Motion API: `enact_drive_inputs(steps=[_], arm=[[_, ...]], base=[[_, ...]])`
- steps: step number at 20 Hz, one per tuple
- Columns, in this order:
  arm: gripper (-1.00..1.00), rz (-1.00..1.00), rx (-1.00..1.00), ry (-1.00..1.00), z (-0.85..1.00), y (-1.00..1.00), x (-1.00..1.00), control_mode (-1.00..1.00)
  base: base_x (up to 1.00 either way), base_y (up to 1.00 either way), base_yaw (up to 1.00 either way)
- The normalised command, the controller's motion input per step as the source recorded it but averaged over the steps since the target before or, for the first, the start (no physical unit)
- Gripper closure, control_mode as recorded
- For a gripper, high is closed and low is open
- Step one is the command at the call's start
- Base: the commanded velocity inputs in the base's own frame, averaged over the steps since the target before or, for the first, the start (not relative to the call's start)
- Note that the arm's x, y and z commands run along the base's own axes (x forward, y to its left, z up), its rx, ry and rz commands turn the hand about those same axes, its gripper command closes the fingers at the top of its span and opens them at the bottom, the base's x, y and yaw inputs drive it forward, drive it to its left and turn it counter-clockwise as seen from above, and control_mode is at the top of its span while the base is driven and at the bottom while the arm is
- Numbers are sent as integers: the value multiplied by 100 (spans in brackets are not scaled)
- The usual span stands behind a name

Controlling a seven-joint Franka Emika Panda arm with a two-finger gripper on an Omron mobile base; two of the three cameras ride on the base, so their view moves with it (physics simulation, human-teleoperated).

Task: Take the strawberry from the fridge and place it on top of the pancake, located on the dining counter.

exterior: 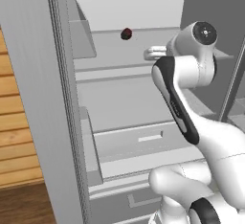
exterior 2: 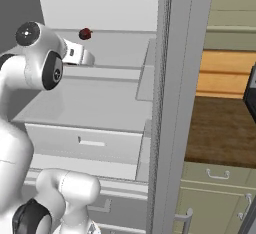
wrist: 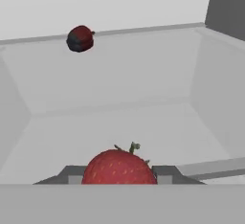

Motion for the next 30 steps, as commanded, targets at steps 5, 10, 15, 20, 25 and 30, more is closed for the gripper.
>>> enact_drive_inputs(steps=[5,10,15,20,25,30], arm=[[100,0,0,15,-22,-10,-100,-100],[100,0,-3,14,-78,-4,-100,-100],[100,0,-10,5,-98,-1,-70,-100],[100,0,-1,3,-77,-16,-2,-100],[100,0,0,6,-60,-2,0,-100],[100,0,0,0,-37,-17,0,-100]], base=[[0,0,0],[0,0,0],[0,0,0],[0,0,0],[0,0,0],[0,0,0]])
